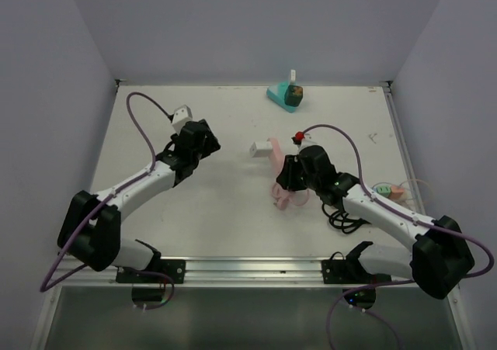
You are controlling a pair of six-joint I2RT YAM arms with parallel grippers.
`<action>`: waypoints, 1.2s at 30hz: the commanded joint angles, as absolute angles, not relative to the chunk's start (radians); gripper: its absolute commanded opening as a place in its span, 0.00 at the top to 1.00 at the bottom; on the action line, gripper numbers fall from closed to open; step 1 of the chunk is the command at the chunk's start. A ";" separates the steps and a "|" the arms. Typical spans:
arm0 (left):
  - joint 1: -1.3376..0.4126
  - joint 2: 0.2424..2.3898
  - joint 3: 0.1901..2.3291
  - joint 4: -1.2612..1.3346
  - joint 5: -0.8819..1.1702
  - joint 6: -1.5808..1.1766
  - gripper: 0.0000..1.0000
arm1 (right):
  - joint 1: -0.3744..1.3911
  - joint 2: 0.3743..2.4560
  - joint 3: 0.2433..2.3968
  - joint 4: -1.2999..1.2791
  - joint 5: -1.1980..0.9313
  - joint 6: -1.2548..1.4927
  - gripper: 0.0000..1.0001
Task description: Pull the plug off the socket
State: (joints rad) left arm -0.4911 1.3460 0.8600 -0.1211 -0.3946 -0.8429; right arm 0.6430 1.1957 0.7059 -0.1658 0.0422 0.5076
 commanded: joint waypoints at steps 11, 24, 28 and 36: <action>-0.399 1.810 1.095 0.185 -0.517 -0.654 0.82 | 0.644 1.094 0.804 -0.209 -0.029 0.436 1.00; -0.399 1.819 1.094 0.140 -0.509 -0.652 0.14 | 0.644 1.097 0.796 -0.218 -0.031 0.430 1.00; -0.399 1.750 1.063 0.091 -0.483 -0.669 0.00 | 0.646 1.112 0.790 -0.203 -0.046 0.437 1.00; -0.399 1.594 0.980 0.018 -0.277 -0.704 0.00 | 0.644 1.147 0.796 -0.189 -0.086 0.430 1.00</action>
